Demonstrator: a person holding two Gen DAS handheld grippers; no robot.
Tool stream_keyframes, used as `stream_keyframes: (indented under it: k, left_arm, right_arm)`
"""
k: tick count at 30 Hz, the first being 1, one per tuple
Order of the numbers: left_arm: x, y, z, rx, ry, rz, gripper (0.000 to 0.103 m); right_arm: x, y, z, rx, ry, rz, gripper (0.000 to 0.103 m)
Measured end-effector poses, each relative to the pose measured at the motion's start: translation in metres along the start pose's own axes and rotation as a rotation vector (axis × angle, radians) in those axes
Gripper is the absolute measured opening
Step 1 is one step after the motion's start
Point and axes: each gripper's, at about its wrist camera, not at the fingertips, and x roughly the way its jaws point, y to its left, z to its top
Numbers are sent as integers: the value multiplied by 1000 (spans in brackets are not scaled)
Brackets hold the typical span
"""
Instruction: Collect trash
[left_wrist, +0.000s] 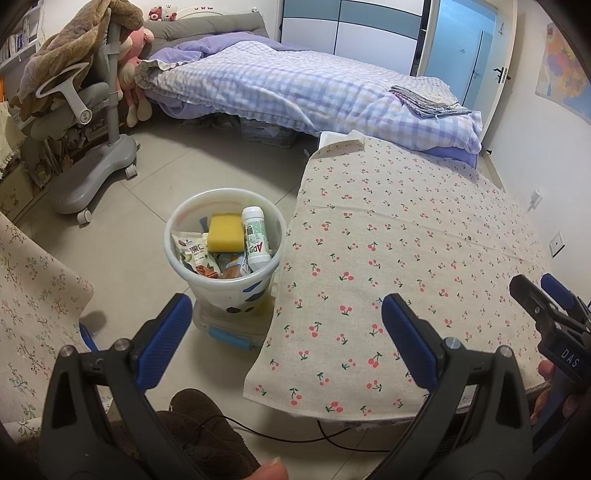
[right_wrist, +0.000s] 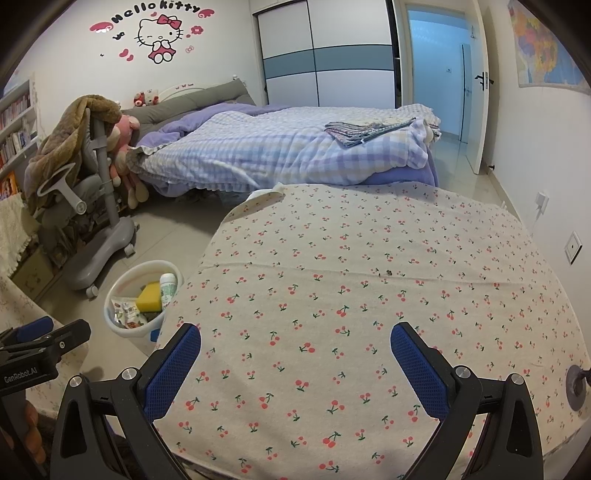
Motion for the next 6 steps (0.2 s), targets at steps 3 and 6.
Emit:
stream_keyframes:
  k: [3, 6]
  left_arm:
    - [1, -1, 0, -9, 8, -13, 102]
    - [1, -1, 1, -12, 13, -20, 102]
  right_arm:
    - [0, 1, 0, -2, 0, -1, 103]
    - [0, 1, -1, 1, 1, 1, 103]
